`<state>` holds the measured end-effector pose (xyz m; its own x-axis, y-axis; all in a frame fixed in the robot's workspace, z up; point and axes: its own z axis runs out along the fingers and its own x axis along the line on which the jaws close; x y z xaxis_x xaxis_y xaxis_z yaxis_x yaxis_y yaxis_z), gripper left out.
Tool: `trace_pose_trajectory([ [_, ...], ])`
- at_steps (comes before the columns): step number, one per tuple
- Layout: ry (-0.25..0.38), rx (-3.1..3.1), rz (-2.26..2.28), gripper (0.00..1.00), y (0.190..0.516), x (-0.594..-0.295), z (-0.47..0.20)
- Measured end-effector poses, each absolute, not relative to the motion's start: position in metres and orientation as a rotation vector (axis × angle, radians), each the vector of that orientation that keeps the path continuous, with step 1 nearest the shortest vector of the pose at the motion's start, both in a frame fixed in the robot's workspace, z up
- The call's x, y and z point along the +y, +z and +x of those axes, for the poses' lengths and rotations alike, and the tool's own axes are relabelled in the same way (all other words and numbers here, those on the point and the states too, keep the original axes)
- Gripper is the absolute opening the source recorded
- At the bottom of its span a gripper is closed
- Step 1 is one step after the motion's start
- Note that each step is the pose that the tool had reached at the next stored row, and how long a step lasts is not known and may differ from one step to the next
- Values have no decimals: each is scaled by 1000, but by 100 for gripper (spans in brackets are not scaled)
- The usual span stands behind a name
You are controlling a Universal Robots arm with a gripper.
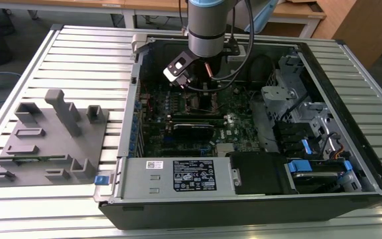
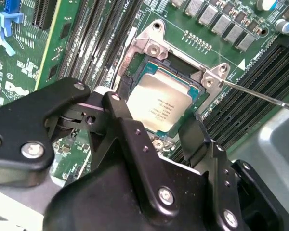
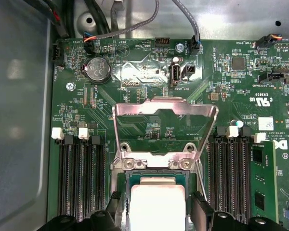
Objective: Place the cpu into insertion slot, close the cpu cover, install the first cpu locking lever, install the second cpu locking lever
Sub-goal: 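Place the cpu into insertion slot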
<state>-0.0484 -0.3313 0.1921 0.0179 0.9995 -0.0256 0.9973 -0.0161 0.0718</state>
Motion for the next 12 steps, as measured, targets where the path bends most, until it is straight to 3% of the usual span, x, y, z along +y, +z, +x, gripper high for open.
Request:
trace_pose_trajectory([
  [12, 50, 2154, 2191, 67, 210, -331, -48],
])
